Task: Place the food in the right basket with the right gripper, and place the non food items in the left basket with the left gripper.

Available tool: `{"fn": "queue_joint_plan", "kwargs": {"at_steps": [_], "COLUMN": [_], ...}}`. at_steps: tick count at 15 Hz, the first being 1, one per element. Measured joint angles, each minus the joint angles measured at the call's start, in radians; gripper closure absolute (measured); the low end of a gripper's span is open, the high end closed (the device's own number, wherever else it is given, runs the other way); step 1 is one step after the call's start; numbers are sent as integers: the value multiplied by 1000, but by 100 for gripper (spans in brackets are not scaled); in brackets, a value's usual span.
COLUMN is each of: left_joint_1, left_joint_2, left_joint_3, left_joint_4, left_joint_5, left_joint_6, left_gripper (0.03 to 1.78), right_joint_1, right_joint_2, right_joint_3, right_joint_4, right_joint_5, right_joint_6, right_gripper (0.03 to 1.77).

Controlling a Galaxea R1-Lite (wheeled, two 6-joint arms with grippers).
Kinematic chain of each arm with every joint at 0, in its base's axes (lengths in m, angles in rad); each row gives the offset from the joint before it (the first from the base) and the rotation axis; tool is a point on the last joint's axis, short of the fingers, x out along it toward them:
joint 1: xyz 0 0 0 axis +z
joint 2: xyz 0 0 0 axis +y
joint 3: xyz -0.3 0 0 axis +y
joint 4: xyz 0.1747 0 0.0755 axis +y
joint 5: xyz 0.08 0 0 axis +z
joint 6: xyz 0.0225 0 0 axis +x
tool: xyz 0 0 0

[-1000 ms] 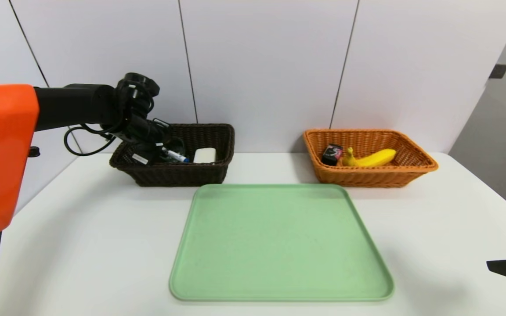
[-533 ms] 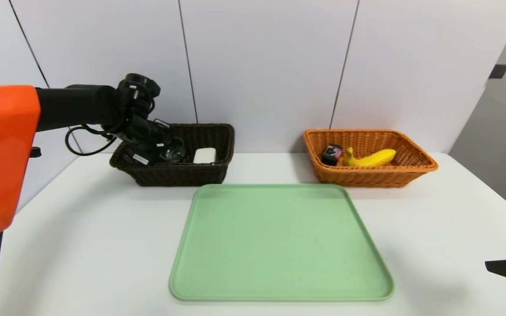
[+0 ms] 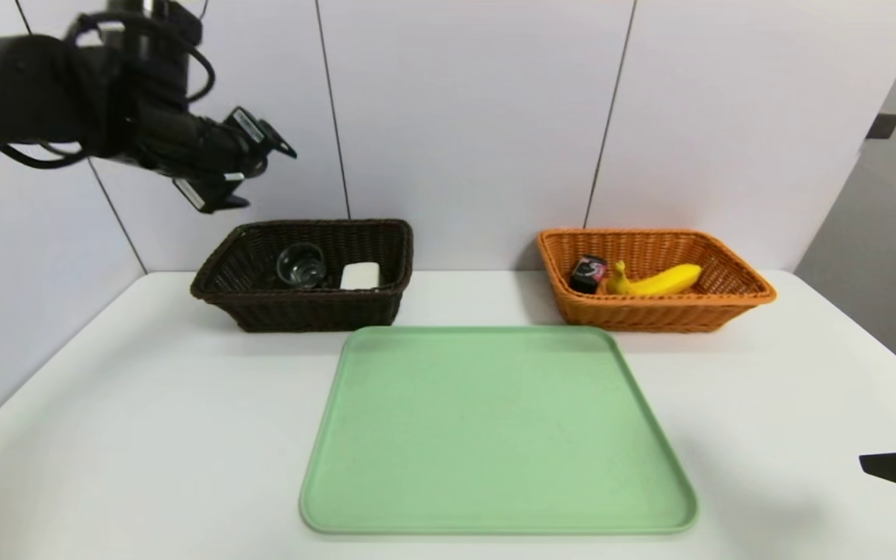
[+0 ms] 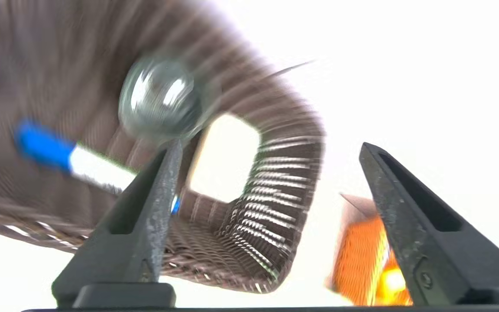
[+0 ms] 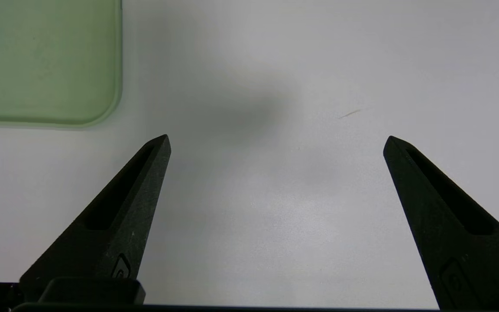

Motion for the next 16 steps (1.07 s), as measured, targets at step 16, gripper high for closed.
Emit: {"fn": "queue_joint_plan", "kwargs": {"at_steps": [16], "left_joint_1": [-96], "left_joint_2": [-845], "left_joint_3": [938], "left_joint_4": [-83], "left_joint_5": [132], "left_joint_6": [864], "left_gripper": [14], "right_joint_1": [116], "right_joint_2": [-60], "right_joint_3": [131], "right_joint_4": [-774], "right_joint_5": [277], "right_joint_6": [-60], "right_gripper": [10]}}
